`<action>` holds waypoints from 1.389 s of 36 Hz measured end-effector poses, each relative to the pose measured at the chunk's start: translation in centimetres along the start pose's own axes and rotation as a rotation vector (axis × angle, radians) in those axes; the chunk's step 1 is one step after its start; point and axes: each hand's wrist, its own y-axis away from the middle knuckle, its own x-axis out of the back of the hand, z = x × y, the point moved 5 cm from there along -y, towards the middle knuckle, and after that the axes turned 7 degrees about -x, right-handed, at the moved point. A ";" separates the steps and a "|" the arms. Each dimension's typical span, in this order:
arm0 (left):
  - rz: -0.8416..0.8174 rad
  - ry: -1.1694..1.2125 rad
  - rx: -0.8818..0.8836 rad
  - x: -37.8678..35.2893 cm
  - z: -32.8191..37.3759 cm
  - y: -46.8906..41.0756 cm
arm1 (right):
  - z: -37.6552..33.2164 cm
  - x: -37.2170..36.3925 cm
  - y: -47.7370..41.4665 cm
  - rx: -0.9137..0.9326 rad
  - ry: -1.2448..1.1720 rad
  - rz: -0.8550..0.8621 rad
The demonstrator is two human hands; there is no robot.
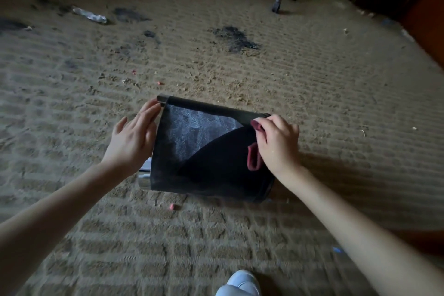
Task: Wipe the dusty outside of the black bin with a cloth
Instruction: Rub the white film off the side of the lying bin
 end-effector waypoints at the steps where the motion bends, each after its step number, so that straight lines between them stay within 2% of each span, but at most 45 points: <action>1: -0.003 0.000 0.004 0.0 -0.1 0.0 | -0.7 -0.3 0.3 0.013 -0.005 0.006; 7: 0.000 0.007 0.008 -0.1 0.0 0.1 | -7.2 -1.8 4.1 0.197 -0.102 -0.029; 12: 0.010 -0.022 -0.012 0.0 -0.1 -0.1 | -13.2 -4.4 10.6 0.496 -0.118 -0.256; 14: 0.016 -0.035 -0.021 0.0 -0.2 -0.1 | -13.3 -4.5 11.6 0.528 -0.126 -0.300; 18: 0.020 -0.024 -0.031 -0.2 -0.3 0.0 | -9.9 -1.3 7.5 0.426 -0.159 -0.131; 22: 0.031 0.002 -0.012 -0.2 -0.2 -0.1 | -3.0 0.9 0.4 0.140 -0.107 0.013; 24: 0.034 0.002 -0.010 -0.2 -0.2 0.0 | -0.1 0.9 -2.1 0.003 -0.059 -0.037; 26: 0.032 0.001 -0.011 -0.2 -0.2 0.1 | 1.4 0.0 -3.7 -0.100 -0.057 -0.159; 28: 0.038 -0.006 -0.016 -0.2 -0.2 0.0 | 1.5 -0.9 -4.1 -0.124 -0.099 -0.222; 34: 0.026 0.010 -0.019 -0.1 -0.2 0.0 | -4.0 -1.7 0.0 0.188 -0.256 -0.233; 38: 0.023 0.006 -0.017 -0.2 -0.3 -0.1 | -7.8 -1.9 5.0 0.530 -0.269 -0.356; 40: 0.027 -0.003 -0.019 -0.2 -0.3 -0.1 | -8.5 -2.1 6.0 0.642 -0.242 -0.393; 43: 0.046 0.001 -0.030 -0.2 -0.2 0.3 | -7.9 -0.9 3.0 0.554 -0.297 -0.278; 46: 0.054 0.003 -0.037 -0.2 0.0 0.6 | -5.3 0.0 -2.5 0.305 -0.286 -0.154; 48: 0.047 0.002 -0.031 -0.2 -0.1 0.6 | -3.0 -0.8 -5.6 0.133 -0.230 -0.190; 50: 0.046 0.000 -0.031 -0.2 -0.2 0.5 | -1.7 -2.5 -6.6 0.027 -0.201 -0.316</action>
